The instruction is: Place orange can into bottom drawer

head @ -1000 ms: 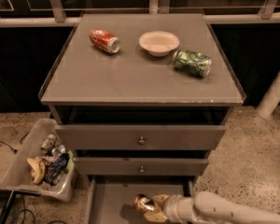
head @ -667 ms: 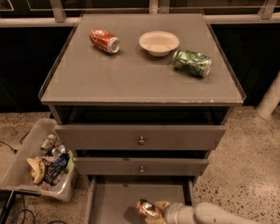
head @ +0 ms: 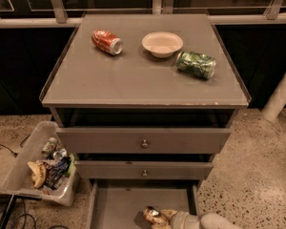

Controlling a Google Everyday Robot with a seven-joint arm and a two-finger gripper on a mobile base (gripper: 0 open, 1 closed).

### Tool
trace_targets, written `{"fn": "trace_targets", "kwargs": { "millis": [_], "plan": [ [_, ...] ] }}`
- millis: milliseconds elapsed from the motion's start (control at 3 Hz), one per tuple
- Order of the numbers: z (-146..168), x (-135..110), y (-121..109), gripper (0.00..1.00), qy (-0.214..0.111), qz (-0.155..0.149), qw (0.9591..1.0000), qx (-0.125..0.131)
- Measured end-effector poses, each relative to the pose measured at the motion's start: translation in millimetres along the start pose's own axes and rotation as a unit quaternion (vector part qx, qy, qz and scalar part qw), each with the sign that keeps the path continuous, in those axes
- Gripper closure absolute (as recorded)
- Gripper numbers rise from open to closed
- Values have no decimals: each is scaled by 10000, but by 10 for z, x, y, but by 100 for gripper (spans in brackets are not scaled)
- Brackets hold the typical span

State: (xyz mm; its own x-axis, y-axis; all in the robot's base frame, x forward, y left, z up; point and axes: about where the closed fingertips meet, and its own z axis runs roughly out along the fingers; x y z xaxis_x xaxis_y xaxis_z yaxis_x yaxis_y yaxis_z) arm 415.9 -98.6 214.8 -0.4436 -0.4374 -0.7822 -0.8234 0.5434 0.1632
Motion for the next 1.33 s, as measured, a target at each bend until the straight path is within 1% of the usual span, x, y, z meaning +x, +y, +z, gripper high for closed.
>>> {"fn": "trace_targets", "kwargs": {
  "millis": [333,667,1000,1333],
  "plan": [
    [120,158,-69,100,93,-81,9999,-102],
    [258,217,-154,100,335,-380,9985,-183],
    [377,221,-237,100,475,-610,9968,-221],
    [430,214,-282,100,503,-736,9958,-230]
  ]
}}
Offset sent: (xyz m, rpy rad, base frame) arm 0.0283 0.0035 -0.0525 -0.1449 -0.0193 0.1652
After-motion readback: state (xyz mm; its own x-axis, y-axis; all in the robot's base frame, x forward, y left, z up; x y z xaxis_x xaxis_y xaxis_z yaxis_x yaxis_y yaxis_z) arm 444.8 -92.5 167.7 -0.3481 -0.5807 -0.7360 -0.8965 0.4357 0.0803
